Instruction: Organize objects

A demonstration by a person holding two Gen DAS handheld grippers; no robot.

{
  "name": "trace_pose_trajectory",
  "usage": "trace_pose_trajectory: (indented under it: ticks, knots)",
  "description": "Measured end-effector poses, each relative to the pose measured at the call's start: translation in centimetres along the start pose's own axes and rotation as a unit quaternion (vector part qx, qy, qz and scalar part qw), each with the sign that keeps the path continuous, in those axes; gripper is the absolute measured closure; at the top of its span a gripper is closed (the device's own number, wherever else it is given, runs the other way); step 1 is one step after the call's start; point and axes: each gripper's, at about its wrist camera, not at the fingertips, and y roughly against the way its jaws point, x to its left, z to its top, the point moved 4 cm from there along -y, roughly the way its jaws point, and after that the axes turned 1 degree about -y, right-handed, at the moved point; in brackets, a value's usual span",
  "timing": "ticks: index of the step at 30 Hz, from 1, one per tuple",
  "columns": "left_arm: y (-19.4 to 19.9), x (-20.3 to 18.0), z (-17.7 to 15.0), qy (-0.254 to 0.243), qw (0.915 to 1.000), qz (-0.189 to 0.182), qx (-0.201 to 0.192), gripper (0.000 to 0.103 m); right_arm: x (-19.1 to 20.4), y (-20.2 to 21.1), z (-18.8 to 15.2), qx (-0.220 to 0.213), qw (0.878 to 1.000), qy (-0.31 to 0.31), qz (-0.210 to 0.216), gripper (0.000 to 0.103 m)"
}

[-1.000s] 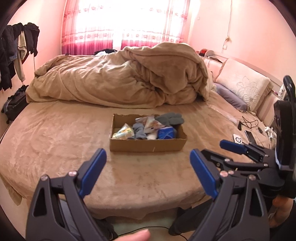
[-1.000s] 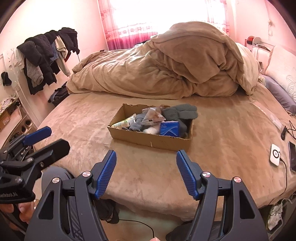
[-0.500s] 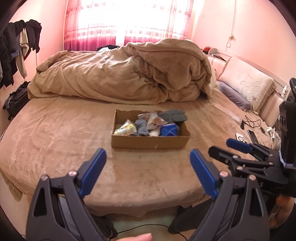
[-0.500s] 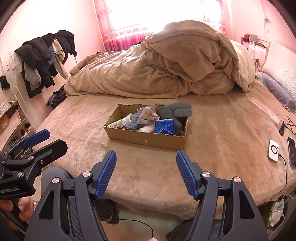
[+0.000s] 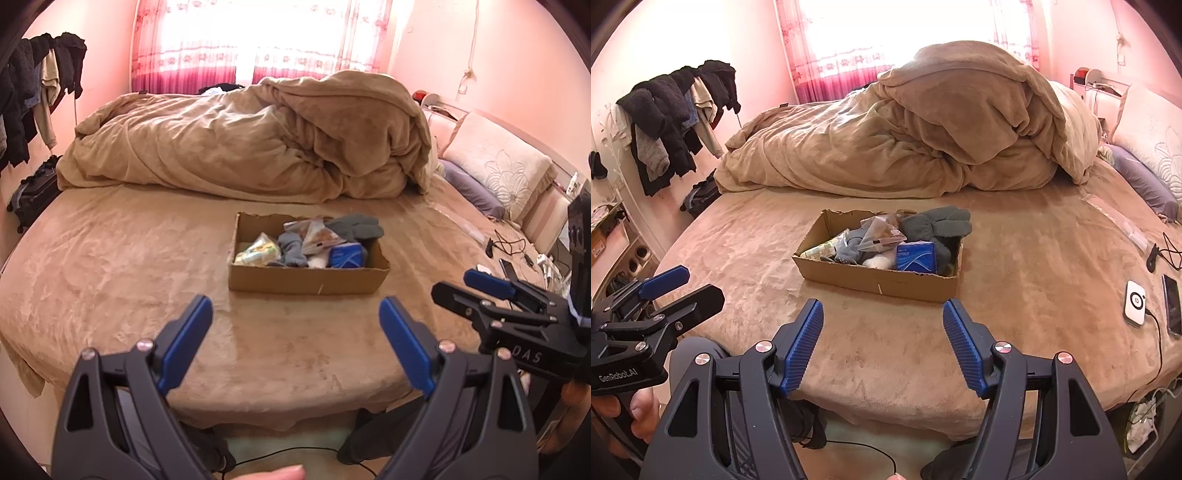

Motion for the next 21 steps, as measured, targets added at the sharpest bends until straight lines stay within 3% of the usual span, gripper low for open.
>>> trace_pose_trajectory:
  ticks: [21]
  knots:
    - [-0.42,0.21,-0.14,0.001,1.0000,-0.002,0.006,0.010,-0.20,-0.17,0.39,0.001,1.000,0.001,-0.004,0.032]
